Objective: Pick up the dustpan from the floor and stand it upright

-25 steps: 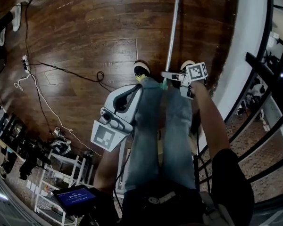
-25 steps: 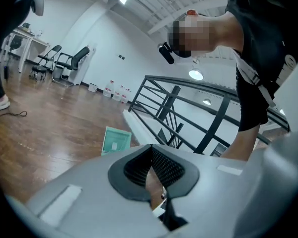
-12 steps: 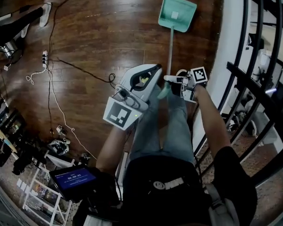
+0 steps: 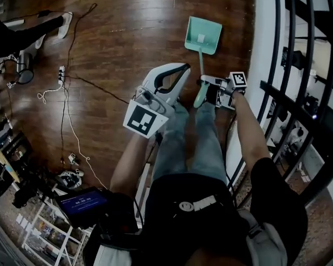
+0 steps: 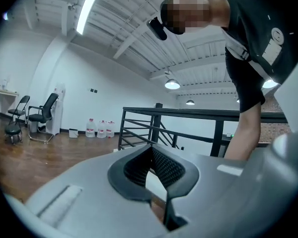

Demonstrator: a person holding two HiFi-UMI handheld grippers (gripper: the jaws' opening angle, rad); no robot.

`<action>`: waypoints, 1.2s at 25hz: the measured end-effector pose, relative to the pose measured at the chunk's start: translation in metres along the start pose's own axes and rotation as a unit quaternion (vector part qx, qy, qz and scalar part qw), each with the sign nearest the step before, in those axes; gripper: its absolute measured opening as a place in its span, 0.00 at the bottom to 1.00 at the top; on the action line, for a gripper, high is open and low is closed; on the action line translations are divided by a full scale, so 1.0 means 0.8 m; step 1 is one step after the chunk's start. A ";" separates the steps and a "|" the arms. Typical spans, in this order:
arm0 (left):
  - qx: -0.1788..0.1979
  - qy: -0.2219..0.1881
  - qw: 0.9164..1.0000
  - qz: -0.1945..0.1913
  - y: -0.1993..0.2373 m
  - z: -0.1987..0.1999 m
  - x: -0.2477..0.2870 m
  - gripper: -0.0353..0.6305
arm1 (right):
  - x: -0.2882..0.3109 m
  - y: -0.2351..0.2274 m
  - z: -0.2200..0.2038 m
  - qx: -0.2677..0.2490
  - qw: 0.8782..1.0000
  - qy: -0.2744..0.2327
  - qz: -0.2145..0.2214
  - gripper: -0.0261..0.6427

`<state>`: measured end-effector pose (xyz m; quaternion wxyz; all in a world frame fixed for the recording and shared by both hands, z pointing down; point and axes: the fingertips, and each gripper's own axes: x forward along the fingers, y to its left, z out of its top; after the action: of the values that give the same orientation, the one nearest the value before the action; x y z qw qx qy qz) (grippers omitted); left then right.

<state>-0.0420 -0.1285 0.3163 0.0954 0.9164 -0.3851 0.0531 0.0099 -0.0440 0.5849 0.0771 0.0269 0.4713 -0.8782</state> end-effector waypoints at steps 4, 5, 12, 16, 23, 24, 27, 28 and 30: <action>0.000 0.002 1.000 -0.003 0.003 0.003 0.009 0.08 | -0.008 0.034 0.028 -0.024 0.999 -0.009 0.046 0.46; -0.001 0.000 1.000 -0.003 0.004 0.004 0.011 0.08 | -0.007 0.047 0.040 -0.029 0.997 -0.026 0.071 0.49; 0.006 0.012 1.000 -0.010 0.001 0.005 0.020 0.08 | -0.016 0.100 0.095 -0.100 0.974 -0.106 0.176 0.60; -0.017 -0.011 1.000 -0.004 0.009 0.023 0.023 0.08 | -0.021 0.129 0.107 -0.118 0.952 -0.137 0.248 0.65; -0.016 -0.006 1.000 -0.008 0.009 0.023 0.029 0.08 | -0.014 0.133 0.100 -0.130 0.933 -0.146 0.303 0.57; -0.015 -0.005 1.000 -0.010 0.006 0.022 0.030 0.08 | -0.014 0.126 0.095 -0.130 0.934 -0.143 0.299 0.53; -0.008 0.005 1.000 -0.020 0.001 0.017 0.032 0.08 | -0.023 0.110 0.084 -0.128 0.936 -0.148 0.293 0.34; -0.007 0.006 1.000 -0.022 0.000 0.017 0.032 0.08 | -0.029 0.110 0.082 -0.131 0.933 -0.157 0.297 0.27; -0.006 0.006 1.000 -0.025 0.000 0.019 0.032 0.08 | -0.044 0.113 0.079 -0.135 0.925 -0.177 0.308 0.11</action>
<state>-0.0237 -0.1490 0.3058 0.1045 0.9250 -0.3615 0.0534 0.0605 -0.1419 0.5500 0.4287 0.0036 0.5328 -0.7296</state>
